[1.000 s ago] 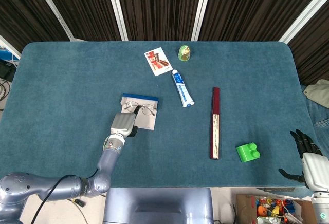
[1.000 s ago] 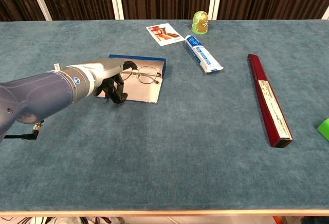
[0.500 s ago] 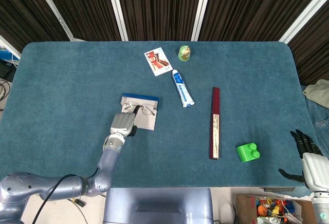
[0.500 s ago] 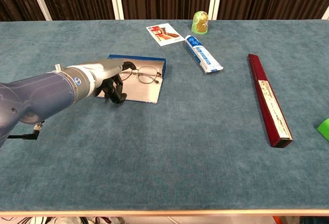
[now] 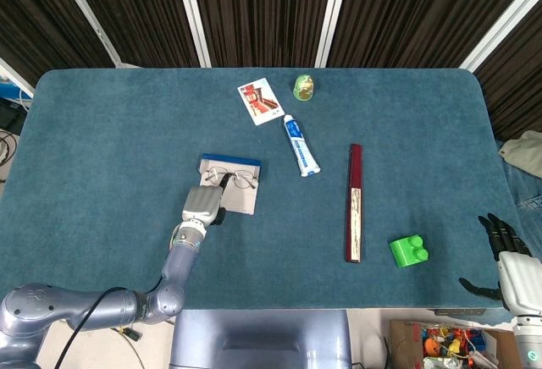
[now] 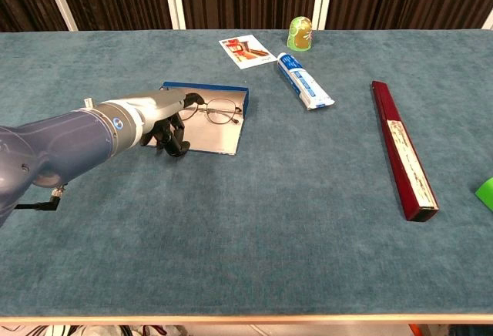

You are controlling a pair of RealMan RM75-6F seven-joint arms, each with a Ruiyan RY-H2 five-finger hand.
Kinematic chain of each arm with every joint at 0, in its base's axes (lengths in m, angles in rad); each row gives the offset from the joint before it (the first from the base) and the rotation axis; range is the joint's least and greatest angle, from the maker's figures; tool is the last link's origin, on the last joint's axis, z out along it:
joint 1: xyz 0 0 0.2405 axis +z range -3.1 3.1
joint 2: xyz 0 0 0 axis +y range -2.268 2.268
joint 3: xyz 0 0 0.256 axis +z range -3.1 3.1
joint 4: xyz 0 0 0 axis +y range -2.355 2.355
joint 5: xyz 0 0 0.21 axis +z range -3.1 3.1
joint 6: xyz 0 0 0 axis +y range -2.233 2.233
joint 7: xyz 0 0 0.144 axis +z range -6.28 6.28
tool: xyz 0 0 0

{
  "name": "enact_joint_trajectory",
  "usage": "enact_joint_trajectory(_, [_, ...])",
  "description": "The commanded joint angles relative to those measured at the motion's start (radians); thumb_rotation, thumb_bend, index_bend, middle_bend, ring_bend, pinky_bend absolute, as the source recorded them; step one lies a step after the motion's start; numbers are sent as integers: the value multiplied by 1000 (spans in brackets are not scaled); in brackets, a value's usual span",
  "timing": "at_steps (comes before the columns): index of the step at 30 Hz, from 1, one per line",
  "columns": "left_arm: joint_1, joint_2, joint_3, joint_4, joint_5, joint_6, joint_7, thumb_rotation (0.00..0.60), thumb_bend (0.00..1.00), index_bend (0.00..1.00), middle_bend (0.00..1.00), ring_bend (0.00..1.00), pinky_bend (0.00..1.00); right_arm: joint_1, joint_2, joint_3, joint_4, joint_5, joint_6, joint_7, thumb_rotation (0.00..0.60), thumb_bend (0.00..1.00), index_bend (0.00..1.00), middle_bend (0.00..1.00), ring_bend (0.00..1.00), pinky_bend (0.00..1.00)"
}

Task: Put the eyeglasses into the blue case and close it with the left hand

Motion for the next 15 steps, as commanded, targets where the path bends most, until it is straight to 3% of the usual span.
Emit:
enact_joint_trajectory(1, [-1,-2,0,5,0,0,1,600,479,0,619,638,748,0,0,0,0,0,0,0,600,108,0,0,2,168])
enact_joint_trajectory(15, [-13,-19,-15,47,-12,-8,10,600,480,0,626,638,748,0,1,1,-3,4,-3,-1,600,108,0,0,2,168])
